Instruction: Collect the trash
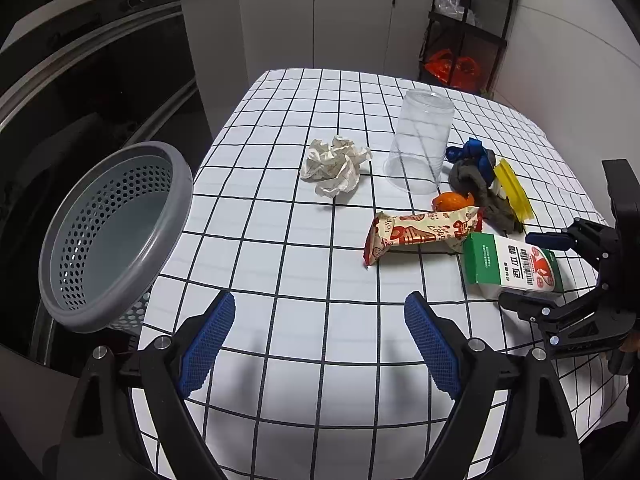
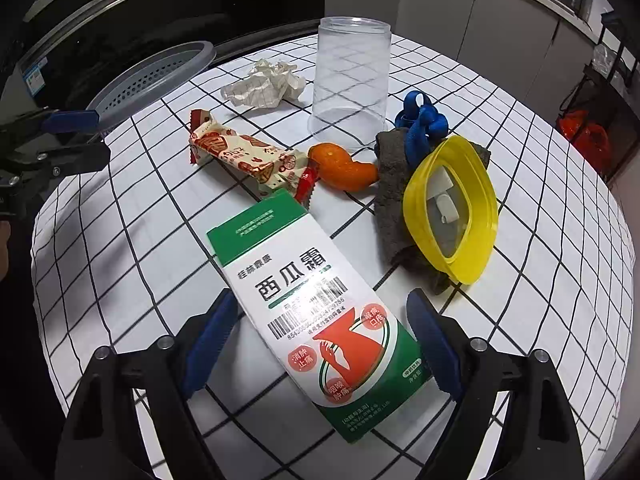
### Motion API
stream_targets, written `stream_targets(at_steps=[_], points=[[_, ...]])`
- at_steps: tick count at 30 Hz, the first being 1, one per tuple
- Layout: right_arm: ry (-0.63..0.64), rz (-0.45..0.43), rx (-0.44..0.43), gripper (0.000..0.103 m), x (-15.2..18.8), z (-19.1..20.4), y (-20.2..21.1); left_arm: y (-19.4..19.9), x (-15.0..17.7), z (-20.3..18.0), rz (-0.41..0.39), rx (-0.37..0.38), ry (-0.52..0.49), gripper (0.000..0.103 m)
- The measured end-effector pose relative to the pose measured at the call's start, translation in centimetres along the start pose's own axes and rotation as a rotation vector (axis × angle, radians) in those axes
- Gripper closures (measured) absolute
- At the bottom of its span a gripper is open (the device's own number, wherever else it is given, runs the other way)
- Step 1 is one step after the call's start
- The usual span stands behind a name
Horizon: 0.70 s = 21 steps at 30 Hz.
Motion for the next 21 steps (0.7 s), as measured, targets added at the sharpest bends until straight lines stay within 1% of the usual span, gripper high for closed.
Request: stream_targets(at_steps=[2, 3, 4, 7, 10, 13, 17, 19, 21], points=[[-0.004, -0.012, 0.028, 0.024, 0.2, 0.4, 0.1, 0.1, 0.0, 0.1, -0.003, 0.002, 0.005, 0.018], [-0.013, -0.017, 0.034, 0.027, 0.3, 0.5, 0.2, 0.1, 0.0, 0.2, -0.005, 0.003, 0.008, 0.018], [-0.033, -0.021, 0.036, 0.031, 0.4, 0.6, 0.4, 0.1, 0.0, 0.3, -0.006, 0.005, 0.010, 0.018], [-0.099, -0.024, 0.044, 0.038, 0.8, 0.5, 0.9, 0.2, 0.0, 0.5, -0.010, 0.011, 0.018, 0.018], [-0.176, -0.032, 0.034, 0.044, 1.4, 0.4, 1.6, 0.2, -0.1, 0.4, -0.013, 0.016, 0.022, 0.018], [-0.234, -0.055, 0.027, 0.044, 2.0, 0.7, 2.7, 0.1, -0.1, 0.3, -0.015, 0.024, 0.017, 0.018], [-0.326, -0.102, 0.032, 0.046, 2.6, 0.7, 4.3, -0.3, -0.1, -0.2, -0.018, 0.057, 0.006, 0.018], [-0.380, -0.146, 0.025, 0.046, 2.7, 0.5, 5.5, -0.5, -0.3, -0.4, -0.022, 0.063, -0.005, 0.018], [-0.439, -0.190, -0.004, 0.046, 2.9, 0.2, 6.7, -0.8, -0.6, -0.8, -0.027, 0.072, -0.018, 0.018]])
Point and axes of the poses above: each gripper's, at about its wrist camera, not at the fingertips, and y roughly against the way its jaws point, z to its left, x to its underside, the point moved 1 cm from there along -y, roughly the way its jaws point, and after that the axes turned 7 degrees about -y, right-handed, at the moved point
